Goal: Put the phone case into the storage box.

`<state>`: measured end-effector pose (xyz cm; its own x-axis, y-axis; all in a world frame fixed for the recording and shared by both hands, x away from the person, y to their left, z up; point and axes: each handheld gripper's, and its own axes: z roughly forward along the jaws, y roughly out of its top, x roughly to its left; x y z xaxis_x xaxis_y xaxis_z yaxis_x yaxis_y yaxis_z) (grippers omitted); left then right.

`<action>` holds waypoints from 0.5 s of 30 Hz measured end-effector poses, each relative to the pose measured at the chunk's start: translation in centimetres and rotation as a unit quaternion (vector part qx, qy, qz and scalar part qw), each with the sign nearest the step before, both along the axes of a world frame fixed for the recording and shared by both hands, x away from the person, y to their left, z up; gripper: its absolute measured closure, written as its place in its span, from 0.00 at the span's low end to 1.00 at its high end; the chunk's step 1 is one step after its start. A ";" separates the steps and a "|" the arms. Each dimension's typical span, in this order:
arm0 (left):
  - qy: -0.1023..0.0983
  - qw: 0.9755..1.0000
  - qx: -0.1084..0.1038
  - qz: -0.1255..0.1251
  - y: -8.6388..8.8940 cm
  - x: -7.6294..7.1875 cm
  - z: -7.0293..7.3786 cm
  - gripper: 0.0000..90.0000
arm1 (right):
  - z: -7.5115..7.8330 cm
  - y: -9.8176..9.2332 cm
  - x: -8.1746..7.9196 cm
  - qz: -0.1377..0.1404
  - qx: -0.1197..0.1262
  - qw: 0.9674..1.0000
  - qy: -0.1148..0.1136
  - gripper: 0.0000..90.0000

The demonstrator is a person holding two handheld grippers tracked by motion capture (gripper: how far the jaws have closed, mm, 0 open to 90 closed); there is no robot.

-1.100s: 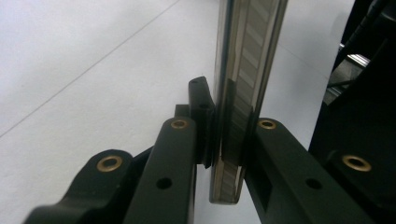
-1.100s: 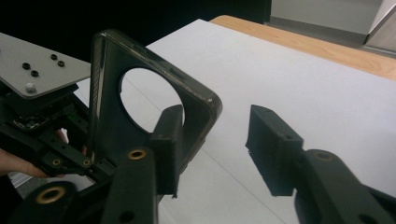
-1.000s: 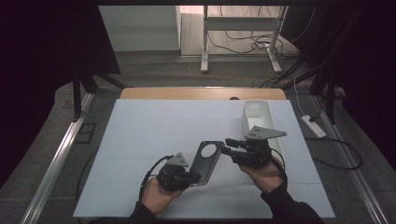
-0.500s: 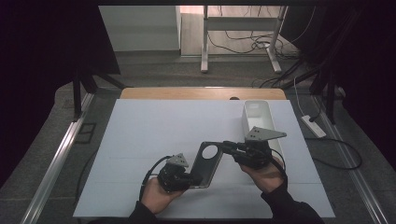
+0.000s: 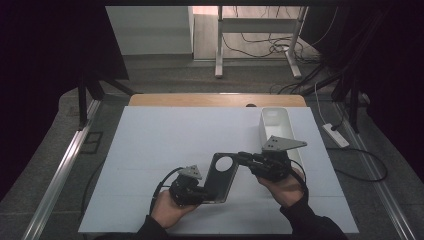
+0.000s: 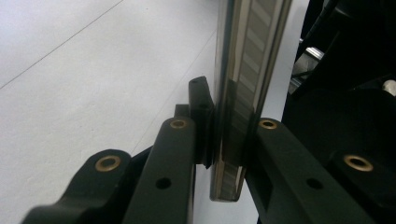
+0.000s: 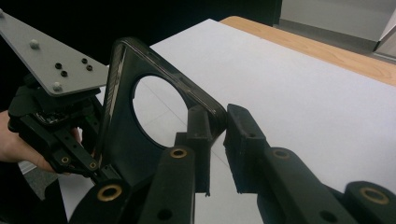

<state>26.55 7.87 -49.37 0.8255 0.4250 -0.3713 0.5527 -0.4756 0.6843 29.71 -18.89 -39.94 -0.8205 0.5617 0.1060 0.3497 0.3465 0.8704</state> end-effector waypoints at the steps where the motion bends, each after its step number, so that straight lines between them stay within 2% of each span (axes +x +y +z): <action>1: 0.000 1.000 0.000 0.000 0.0 0.0 0.0 0.93 | 0.0 0.0 0.0 0.000 0.002 1.000 0.001 0.88; 6: -0.002 1.000 -0.003 -0.001 -0.1 0.0 -0.1 0.92 | 0.1 -0.1 0.0 -0.005 0.005 1.000 0.002 0.89; 9: -0.003 1.000 -0.007 0.002 -0.2 0.1 -0.2 0.88 | 0.2 -0.2 0.0 -0.004 0.009 1.000 0.004 0.89; 11: -0.007 1.000 -0.008 0.004 -0.2 0.0 -0.1 0.82 | 0.3 -0.2 0.0 -0.005 0.010 1.000 0.004 0.89; 14: -0.015 1.000 -0.011 0.009 -0.2 0.0 0.0 0.65 | 0.3 -0.2 0.0 -0.006 0.012 1.000 0.006 0.89; 15: -0.016 1.000 -0.014 0.010 -0.3 0.0 0.0 0.65 | 0.3 -0.2 0.0 -0.006 0.012 1.000 0.006 0.89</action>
<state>26.53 7.61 -49.34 0.8286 0.4314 -0.3568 0.5396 -0.4457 0.7143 29.72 -19.10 -39.64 -0.8129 0.5681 0.1286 0.3636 0.3224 0.8740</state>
